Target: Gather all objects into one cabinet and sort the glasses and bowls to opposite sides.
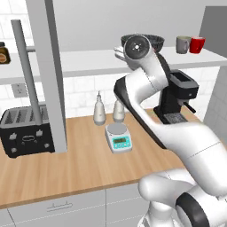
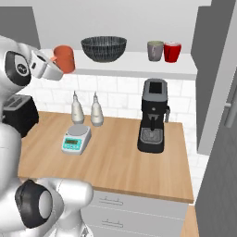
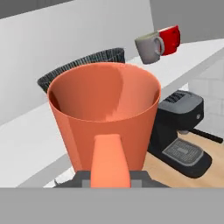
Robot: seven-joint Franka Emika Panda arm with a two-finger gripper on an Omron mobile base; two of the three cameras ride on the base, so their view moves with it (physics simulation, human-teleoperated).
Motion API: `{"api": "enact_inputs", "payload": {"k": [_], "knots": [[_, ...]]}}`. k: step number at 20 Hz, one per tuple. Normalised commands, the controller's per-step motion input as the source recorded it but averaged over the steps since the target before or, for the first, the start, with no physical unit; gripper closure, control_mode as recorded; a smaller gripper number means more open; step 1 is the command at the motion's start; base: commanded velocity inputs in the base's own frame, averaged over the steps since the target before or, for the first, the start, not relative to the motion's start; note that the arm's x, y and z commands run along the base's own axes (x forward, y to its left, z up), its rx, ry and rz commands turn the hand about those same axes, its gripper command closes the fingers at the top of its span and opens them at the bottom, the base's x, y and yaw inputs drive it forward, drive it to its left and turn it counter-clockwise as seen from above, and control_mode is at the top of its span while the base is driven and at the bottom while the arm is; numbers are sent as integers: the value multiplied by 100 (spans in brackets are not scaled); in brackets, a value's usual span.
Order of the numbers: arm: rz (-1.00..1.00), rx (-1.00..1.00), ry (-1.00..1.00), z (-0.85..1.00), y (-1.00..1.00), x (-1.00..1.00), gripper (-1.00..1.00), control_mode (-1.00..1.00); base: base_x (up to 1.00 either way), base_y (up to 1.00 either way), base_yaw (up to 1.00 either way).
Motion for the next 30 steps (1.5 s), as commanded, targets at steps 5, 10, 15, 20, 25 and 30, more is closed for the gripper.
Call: {"api": "enact_inputs", "payload": {"k": [5,10,15,20,25,30], "knots": [[0,0,0,38,-32,0,100,-100,0,0,0],[4,0,15,18,-45,27,100,-100,0,0,0],[0,-1,22,0,-62,42,100,-100,0,0,0],[1,-8,4,0,-51,43,100,-100,0,0,0],[8,-10,0,0,-47,34,100,-100,0,0,0],[16,-10,-2,0,-56,24,100,-100,0,0,0]]}}
